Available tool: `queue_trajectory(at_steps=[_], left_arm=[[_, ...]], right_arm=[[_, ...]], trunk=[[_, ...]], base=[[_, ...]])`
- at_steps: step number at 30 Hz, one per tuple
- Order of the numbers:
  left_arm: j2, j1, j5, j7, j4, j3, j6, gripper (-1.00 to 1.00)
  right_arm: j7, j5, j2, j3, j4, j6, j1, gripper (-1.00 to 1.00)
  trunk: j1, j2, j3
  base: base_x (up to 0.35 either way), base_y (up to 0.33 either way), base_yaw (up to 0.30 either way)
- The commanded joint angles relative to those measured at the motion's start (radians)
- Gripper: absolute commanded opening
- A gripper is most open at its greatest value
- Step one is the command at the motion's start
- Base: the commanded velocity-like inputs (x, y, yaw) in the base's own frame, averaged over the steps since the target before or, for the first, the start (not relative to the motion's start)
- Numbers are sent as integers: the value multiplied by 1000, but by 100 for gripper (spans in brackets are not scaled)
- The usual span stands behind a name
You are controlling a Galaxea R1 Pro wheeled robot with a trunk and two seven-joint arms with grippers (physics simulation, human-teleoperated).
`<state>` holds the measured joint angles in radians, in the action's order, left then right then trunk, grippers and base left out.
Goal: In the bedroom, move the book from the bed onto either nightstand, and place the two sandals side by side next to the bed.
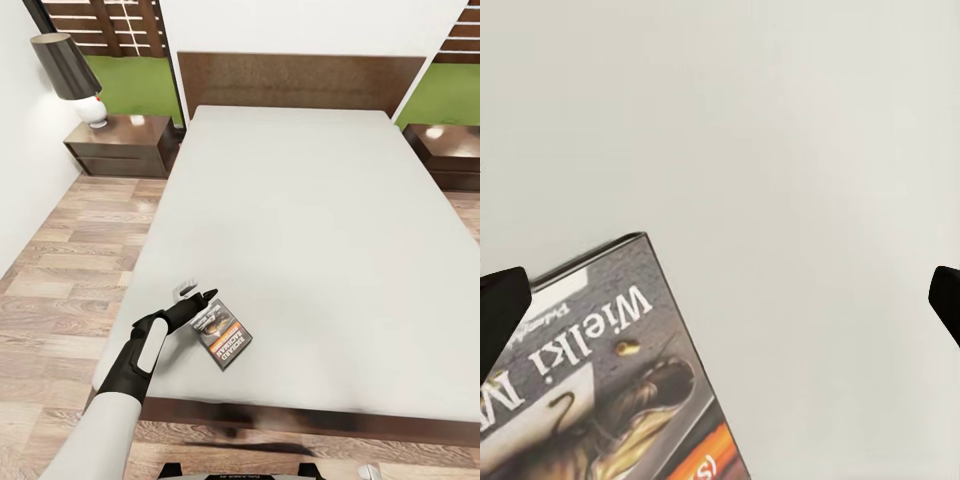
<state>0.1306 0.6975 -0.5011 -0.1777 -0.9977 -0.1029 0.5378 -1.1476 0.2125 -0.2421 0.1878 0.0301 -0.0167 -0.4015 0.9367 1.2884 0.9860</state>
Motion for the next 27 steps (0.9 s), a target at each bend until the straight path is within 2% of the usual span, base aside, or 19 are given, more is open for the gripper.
queue_trajectory(at_steps=[1, 27], left_arm=[[1, 1, -4, -3, -1, -5, 8, 100], [1, 1, -4, -3, -1, -5, 8, 100]], right_arm=[[-3, 1, 0, 1, -1, -2, 0, 100], [-3, 1, 0, 1, -1, -2, 0, 100]], trunk=[[4, 8, 4], [104, 190, 85]], base=[[0, 0, 0], [0, 0, 0]])
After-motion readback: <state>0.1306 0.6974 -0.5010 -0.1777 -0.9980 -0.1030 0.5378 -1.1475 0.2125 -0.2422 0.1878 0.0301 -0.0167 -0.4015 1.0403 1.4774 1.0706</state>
